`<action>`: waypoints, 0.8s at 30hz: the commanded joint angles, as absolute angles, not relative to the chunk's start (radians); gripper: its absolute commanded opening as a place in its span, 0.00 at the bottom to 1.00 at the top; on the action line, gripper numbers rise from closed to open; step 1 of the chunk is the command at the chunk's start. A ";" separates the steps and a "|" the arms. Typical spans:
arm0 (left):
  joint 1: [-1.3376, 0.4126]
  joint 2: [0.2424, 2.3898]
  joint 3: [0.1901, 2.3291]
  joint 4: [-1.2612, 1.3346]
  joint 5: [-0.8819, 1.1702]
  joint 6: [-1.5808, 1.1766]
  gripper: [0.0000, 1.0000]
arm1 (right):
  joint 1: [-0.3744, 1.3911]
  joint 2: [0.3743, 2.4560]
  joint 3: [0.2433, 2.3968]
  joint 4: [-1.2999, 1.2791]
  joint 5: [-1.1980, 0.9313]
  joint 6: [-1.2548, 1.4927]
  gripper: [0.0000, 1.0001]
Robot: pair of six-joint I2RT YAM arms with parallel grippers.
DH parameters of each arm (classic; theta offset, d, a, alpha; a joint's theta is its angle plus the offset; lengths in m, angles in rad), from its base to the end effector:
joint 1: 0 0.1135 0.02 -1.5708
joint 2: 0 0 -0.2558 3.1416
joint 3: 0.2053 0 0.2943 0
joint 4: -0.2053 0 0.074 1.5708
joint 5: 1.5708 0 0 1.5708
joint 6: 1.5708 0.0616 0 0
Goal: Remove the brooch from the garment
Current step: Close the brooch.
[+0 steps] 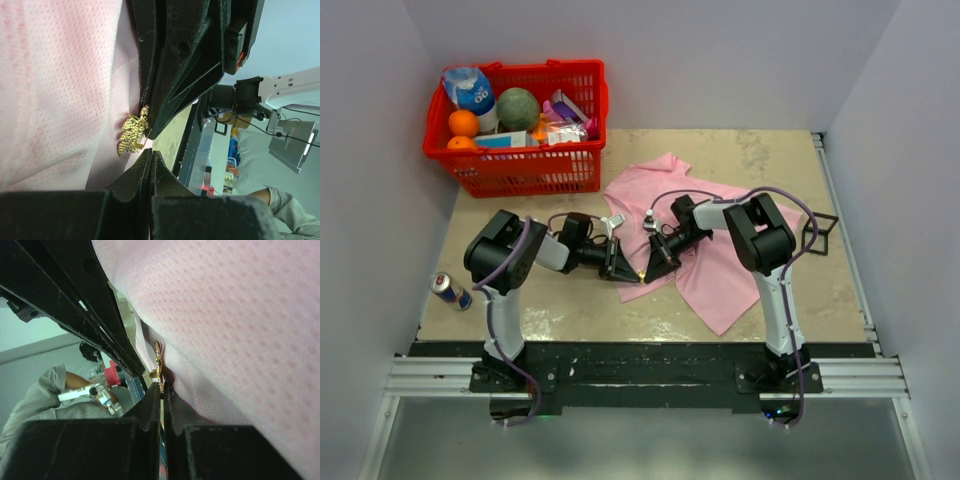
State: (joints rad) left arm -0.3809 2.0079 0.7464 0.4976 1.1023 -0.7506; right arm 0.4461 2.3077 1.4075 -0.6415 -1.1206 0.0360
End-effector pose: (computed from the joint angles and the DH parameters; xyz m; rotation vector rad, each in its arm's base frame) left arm 0.3014 -0.1799 0.0186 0.1797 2.5000 -1.8128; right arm 0.3558 0.2316 0.0137 0.5276 -2.4257 -1.5209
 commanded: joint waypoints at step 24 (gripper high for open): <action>-0.393 2.014 0.782 0.529 1.109 -0.782 0.00 | 0.440 2.385 1.353 -0.647 -0.908 0.066 0.00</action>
State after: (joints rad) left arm -0.3893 2.0365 0.7784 0.5079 1.0954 -0.7841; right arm 0.4461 2.3054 1.4033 -0.6346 -1.1202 0.0410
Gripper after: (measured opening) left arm 0.016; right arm 0.018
